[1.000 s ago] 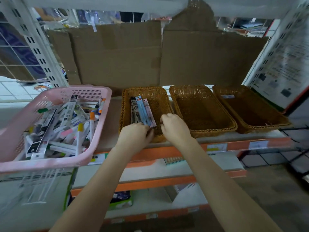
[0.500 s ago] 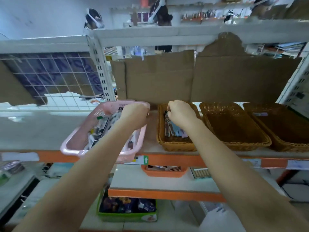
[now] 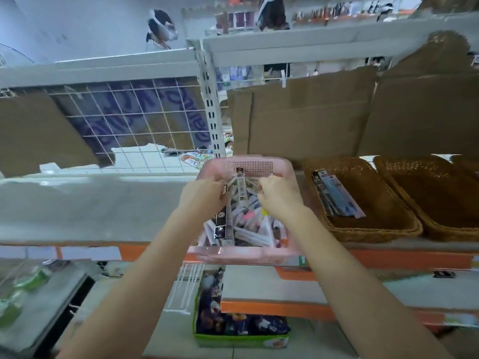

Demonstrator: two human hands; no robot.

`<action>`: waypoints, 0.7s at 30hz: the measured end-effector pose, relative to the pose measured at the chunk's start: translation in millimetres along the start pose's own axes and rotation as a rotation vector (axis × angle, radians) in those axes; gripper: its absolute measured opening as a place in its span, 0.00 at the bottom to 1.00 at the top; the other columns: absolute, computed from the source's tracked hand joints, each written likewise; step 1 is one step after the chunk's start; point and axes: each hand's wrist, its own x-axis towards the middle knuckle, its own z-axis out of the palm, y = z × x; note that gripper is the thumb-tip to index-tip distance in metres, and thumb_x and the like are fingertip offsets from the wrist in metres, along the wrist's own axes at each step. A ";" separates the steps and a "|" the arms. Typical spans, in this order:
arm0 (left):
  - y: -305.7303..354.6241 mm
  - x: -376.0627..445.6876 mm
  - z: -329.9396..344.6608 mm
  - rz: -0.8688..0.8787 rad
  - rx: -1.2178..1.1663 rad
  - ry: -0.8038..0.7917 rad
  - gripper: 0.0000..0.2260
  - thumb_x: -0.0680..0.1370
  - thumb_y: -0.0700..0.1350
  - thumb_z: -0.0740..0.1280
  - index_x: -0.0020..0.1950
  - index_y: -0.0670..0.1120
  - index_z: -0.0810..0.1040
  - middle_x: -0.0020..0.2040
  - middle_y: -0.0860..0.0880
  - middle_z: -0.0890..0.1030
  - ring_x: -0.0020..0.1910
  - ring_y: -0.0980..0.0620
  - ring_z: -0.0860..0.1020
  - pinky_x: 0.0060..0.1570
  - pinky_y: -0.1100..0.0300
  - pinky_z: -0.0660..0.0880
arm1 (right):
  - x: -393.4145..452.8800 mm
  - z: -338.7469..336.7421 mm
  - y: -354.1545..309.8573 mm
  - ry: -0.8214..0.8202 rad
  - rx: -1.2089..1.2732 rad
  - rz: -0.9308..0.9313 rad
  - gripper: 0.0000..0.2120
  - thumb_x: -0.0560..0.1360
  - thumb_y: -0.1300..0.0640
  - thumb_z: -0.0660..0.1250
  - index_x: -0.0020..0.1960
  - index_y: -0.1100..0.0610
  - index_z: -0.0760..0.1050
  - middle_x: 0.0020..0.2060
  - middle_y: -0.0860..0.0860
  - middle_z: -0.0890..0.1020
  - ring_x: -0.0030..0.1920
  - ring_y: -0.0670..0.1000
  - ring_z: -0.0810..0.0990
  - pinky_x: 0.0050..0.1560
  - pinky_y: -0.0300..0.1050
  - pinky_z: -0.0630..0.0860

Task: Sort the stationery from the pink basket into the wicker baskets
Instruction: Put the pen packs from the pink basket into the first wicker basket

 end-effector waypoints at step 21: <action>-15.4 -21.3 40.5 -0.009 -0.146 0.025 0.15 0.81 0.55 0.55 0.48 0.47 0.76 0.46 0.49 0.78 0.49 0.47 0.76 0.38 0.57 0.62 | 57.7 37.2 -40.1 -0.268 -0.152 -0.586 0.19 0.73 0.72 0.58 0.61 0.59 0.73 0.59 0.54 0.73 0.58 0.55 0.74 0.52 0.51 0.75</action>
